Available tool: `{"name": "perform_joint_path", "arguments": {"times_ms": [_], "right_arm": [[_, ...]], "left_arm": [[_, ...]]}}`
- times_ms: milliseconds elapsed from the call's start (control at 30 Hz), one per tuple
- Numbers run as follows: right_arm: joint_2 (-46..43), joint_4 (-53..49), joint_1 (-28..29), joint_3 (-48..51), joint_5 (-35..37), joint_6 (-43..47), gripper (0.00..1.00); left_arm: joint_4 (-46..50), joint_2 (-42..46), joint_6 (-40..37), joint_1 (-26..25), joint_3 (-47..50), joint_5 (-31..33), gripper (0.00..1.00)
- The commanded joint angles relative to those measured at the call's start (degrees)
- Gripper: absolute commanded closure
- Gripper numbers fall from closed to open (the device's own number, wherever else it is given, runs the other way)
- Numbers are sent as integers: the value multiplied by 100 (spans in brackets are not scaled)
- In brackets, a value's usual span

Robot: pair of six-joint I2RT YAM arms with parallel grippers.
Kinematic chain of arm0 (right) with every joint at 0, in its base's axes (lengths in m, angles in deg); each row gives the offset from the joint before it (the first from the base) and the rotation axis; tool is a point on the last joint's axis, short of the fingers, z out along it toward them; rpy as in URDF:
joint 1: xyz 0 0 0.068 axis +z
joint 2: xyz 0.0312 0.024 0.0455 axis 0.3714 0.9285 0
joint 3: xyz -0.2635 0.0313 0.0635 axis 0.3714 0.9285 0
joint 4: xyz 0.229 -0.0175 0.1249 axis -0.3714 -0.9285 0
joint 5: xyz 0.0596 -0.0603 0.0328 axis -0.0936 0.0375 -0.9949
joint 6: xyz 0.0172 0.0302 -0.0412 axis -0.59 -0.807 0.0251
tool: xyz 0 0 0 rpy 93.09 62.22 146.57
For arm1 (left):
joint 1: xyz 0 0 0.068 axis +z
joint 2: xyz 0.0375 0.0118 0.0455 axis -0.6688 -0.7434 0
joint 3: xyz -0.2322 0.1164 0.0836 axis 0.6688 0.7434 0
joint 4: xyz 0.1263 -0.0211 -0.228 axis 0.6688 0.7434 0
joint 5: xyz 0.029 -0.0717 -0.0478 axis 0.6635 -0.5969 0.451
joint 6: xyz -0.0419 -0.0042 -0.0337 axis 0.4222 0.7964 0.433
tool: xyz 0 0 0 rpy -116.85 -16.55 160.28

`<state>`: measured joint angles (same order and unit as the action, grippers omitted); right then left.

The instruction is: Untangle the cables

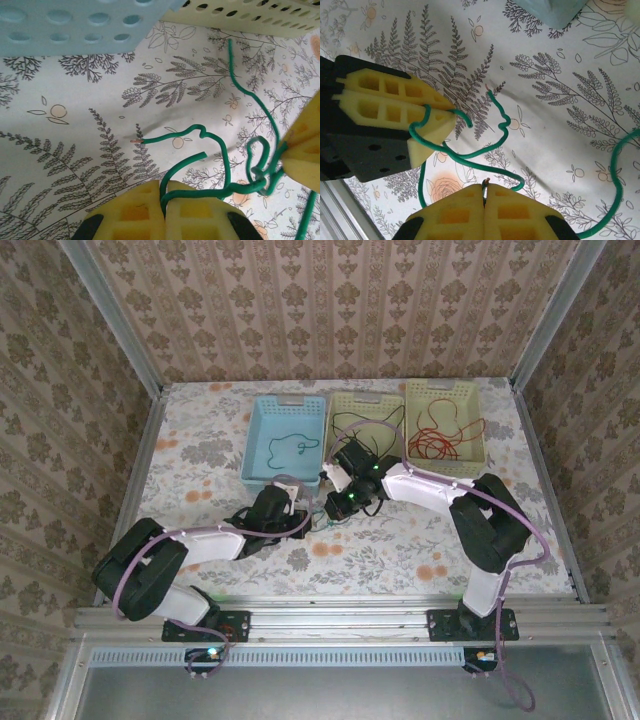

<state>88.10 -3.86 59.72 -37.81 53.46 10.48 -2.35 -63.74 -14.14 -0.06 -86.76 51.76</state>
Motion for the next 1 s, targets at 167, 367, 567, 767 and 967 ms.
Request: {"name": "perform_joint_path", "arguments": {"times_ms": [167,367,567,767,967], "right_arm": [[-1487,79,-331,779,779,-382,100],[-2520,-30,-564,1227,1171,-681,100],[-2908,-177,-609,1369,936,-380,100],[-2560,-409,-557,1295,398,-197,100],[-2293,-493,-548,1213,277,-91,100]], "left_arm": [[467,-143,356,187,22,578,100],[564,-388,401,248,7,553,100],[373,-500,343,266,-2,308,89],[-199,-351,165,268,89,-446,60],[-507,-68,60,267,217,-909,45]]}}
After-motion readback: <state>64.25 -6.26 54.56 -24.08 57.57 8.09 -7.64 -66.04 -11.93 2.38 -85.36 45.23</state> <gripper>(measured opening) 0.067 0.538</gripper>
